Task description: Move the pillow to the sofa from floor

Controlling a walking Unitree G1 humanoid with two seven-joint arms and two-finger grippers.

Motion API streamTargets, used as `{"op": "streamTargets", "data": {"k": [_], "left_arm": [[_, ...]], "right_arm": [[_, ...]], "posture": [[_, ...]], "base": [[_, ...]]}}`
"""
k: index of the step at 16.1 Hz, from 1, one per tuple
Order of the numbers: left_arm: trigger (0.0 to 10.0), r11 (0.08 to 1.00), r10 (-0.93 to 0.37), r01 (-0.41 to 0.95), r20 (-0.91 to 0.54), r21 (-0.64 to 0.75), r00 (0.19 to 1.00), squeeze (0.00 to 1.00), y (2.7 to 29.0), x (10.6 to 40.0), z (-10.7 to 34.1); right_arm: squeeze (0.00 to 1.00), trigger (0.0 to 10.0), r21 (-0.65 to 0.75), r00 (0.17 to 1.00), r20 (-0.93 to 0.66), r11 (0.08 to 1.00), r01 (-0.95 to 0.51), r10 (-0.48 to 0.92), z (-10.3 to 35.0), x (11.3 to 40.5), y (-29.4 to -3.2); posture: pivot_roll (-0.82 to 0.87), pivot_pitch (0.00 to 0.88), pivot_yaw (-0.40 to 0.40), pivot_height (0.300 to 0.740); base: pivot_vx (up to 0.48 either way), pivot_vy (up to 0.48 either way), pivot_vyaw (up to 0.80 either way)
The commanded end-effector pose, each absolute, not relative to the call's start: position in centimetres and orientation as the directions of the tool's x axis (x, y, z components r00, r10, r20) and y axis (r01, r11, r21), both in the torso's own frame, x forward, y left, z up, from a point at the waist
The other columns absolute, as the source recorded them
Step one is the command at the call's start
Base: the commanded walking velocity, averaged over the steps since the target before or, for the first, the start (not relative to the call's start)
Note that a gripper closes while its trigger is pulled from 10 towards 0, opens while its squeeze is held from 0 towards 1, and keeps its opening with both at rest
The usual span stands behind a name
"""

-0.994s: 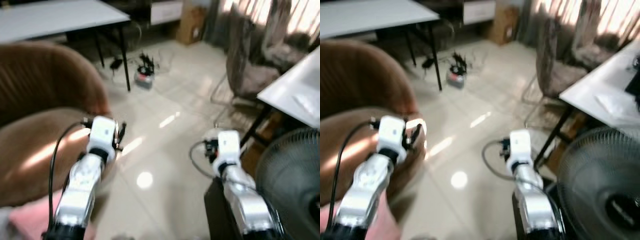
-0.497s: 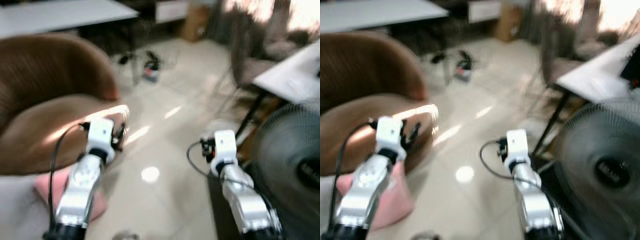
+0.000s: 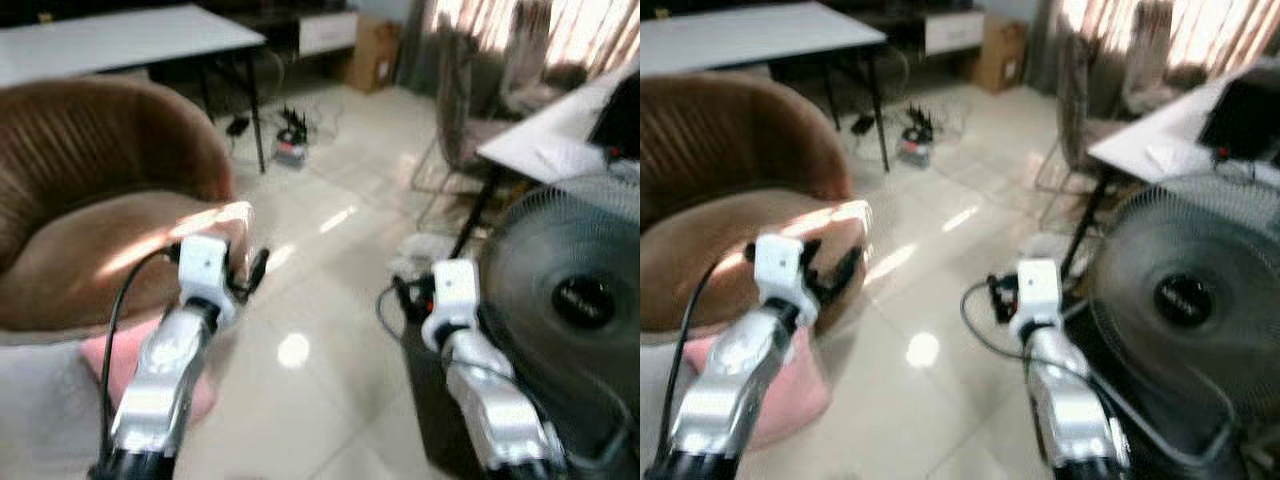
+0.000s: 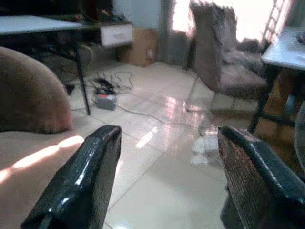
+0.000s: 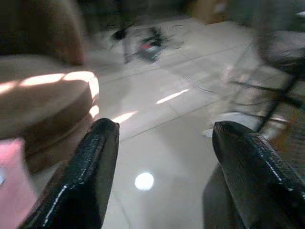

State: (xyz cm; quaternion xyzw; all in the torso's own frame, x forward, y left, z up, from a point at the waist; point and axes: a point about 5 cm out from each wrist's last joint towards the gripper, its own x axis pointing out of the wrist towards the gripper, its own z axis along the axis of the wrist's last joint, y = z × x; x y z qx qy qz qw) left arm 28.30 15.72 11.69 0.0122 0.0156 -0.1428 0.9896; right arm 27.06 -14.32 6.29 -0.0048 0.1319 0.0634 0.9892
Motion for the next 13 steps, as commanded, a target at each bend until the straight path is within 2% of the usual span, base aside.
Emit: {"op": "streamTargets", "data": {"k": [1,3,4,5,6,10,11,13], "left_arm": [[10.0,0.962,-0.271,0.272,-0.063,0.012,0.961,1.0,16.21,27.82,11.05],[10.0,0.966,-0.24,0.245,-0.077,0.079,0.968,1.0,16.41,28.03,10.99],[10.0,0.958,-0.22,0.232,-0.086,0.17,0.972,1.0,16.53,28.16,10.92],[10.0,0.953,-0.227,0.236,-0.068,0.193,0.972,0.0,16.47,28.17,11.08],[10.0,0.955,-0.229,0.236,-0.063,0.178,0.972,0.0,16.44,28.14,11.13],[10.0,0.955,-0.213,0.222,-0.064,0.197,0.975,0.0,16.47,28.01,11.12],[10.0,0.952,-0.217,0.226,-0.068,0.206,0.974,0.0,16.42,27.96,10.98],[10.0,0.948,-0.228,0.237,-0.066,0.214,0.972,0.0,16.34,27.93,10.97]], "right_arm": [[1.0,10.0,0.016,0.961,-0.236,0.989,-0.144,0.143,6.9,27.5,-13.96],[1.0,10.0,0.02,0.958,-0.239,0.987,-0.157,0.158,6.88,27.44,-13.9],[1.0,10.0,-0.004,0.952,-0.247,0.983,-0.185,0.178,6.79,27.37,-13.74],[1.0,10.0,-0.018,0.947,-0.252,0.977,-0.211,0.2,6.72,27.29,-13.47],[1.0,10.0,-0.025,0.946,-0.254,0.976,-0.216,0.203,6.69,27.26,-13.43],[1.0,10.0,-0.038,0.94,-0.265,0.972,-0.233,0.215,6.5,27.25,-13.45],[0.0,10.0,-0.025,0.932,-0.275,0.968,-0.251,0.235,6.21,27.18,-13.33],[0.0,10.0,-0.015,0.927,-0.28,0.964,-0.265,0.251,6.09,27.11,-13.16]], "posture": [[0.05,0.0,-0.021,0.74],[0.05,0.0,-0.02,0.74],[0.05,0.0,-0.02,0.74],[0.05,0.0,-0.02,0.74],[0.05,0.0,-0.022,0.74],[0.05,0.0,-0.027,0.74],[0.05,0.0,-0.026,0.74],[0.05,0.0,-0.023,0.74]], "base": [[0.0,0.0,0.0],[0.0,0.0,0.0],[0.0,0.0,0.0],[0.0,0.0,0.8],[0.0,0.0,0.8],[0.361,0.0,0.8],[0.431,0.0,0.8],[0.437,0.0,0.8]]}}
